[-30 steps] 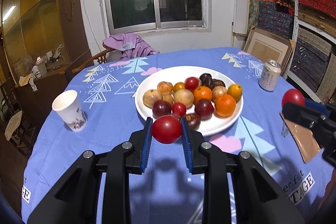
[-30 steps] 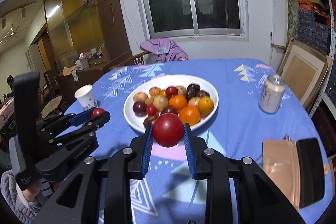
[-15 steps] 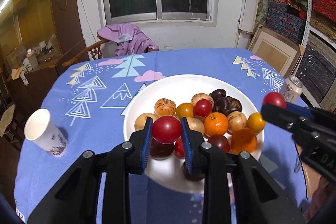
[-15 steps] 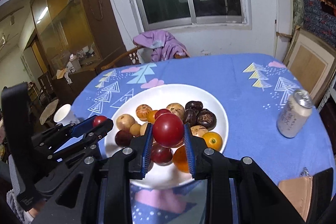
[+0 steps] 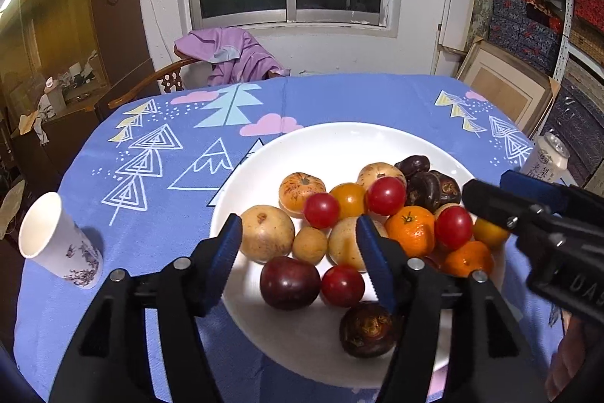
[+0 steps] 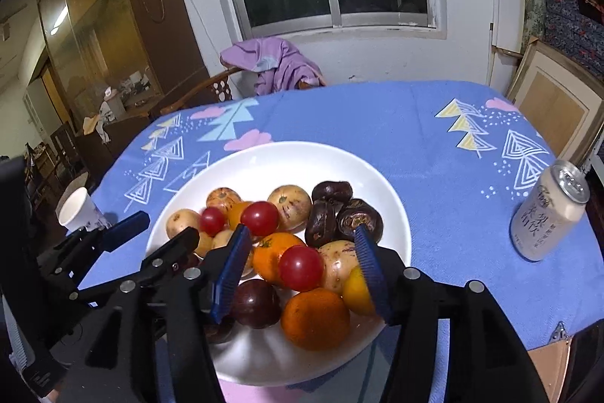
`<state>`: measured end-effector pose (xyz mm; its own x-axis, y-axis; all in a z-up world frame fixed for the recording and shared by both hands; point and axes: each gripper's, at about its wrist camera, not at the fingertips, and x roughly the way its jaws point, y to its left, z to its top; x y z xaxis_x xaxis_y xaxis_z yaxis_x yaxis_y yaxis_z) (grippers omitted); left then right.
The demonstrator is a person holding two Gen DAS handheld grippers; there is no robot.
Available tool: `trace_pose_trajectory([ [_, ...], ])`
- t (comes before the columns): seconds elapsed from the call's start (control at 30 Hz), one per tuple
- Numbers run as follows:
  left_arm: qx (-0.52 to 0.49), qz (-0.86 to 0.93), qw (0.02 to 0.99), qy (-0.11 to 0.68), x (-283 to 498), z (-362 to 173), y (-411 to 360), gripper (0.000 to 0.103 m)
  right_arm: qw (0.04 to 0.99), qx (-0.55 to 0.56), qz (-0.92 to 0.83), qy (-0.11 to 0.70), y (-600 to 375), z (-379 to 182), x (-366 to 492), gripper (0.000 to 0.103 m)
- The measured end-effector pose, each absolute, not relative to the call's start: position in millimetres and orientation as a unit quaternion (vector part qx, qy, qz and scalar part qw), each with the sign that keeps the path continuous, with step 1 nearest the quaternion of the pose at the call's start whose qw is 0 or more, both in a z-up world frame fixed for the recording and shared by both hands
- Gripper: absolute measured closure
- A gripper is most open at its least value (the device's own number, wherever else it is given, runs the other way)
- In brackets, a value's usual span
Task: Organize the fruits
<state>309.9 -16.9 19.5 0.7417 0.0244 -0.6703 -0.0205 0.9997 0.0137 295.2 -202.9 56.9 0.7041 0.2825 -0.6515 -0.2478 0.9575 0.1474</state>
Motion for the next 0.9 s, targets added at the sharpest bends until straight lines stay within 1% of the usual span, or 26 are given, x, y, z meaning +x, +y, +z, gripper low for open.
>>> trace_pose_trajectory([
  [0.07, -0.003, 0.014, 0.936, 0.352, 298.5, 29.3, -13.4, 0.037, 0.926, 0.034, 0.15, 0.344, -207.6, 69.2, 281.6, 0.045],
  [0.13, -0.005, 0.019, 0.939, 0.343, 282.5, 41.2, -9.4, 0.032, 0.93, 0.04, 0.153, 0.333, -212.2, 80.6, 265.2, 0.043],
  [0.17, -0.006, 0.021, 0.941, 0.338, 273.9, 46.5, -7.3, 0.028, 0.932, 0.042, 0.154, 0.327, -214.3, 85.6, 254.8, 0.04],
  [0.2, -0.008, 0.025, 0.943, 0.33, 260.4, 53.6, -4.3, 0.026, 0.934, 0.044, 0.155, 0.32, -216.2, 89.4, 244.4, 0.035],
  [0.23, -0.008, 0.028, 0.946, 0.324, 247.8, 58.5, -2.1, 0.025, 0.936, 0.046, 0.156, 0.311, -218.2, 92.7, 230.0, 0.032],
  [0.33, -0.006, 0.035, 0.95, 0.31, 206.8, 67.1, 2.1, 0.02, 0.939, 0.047, 0.157, 0.303, -221.0, 89.2, 190.1, 0.029],
  [0.37, -0.006, 0.039, 0.951, 0.307, 193.0, 67.5, 3.6, 0.015, 0.939, 0.045, 0.155, 0.305, -220.9, 84.6, 178.5, 0.028],
  [0.4, -0.007, 0.046, 0.952, 0.304, 175.8, 65.7, 4.7, 0.013, 0.938, 0.042, 0.153, 0.307, -220.7, 78.5, 167.0, 0.024],
  [0.43, -0.009, 0.05, 0.952, 0.302, 161.1, 62.6, 5.6, 0.013, 0.939, 0.033, 0.148, 0.31, -220.0, 67.8, 151.0, 0.022],
  [0.57, -0.01, 0.054, 0.95, 0.307, 105.7, 34.0, 3.4, 0.012, 0.948, -0.009, 0.102, 0.302, -219.5, 32.9, 111.0, 0.019],
  [0.67, -0.007, 0.066, 0.948, 0.312, 80.9, 9.1, 3.4, 0.012, 0.95, -0.035, 0.076, 0.301, -221.1, 12.1, 94.0, 0.017],
  [0.73, -0.007, 0.071, 0.947, 0.314, 74.5, 1.6, 4.6, 0.012, 0.951, -0.017, 0.078, 0.3, -227.1, 9.8, 92.0, 0.017],
  [0.83, -0.017, 0.069, 0.952, 0.297, 70.1, 2.6, 10.5, 0.011, 0.956, 0.001, 0.066, 0.285, -237.9, 14.2, 92.8, 0.016],
  [0.9, -0.021, 0.072, 0.954, 0.291, 71.2, 2.8, 13.2, 0.008, 0.955, 0.022, 0.068, 0.287, -244.2, 13.8, 93.3, 0.012],
])
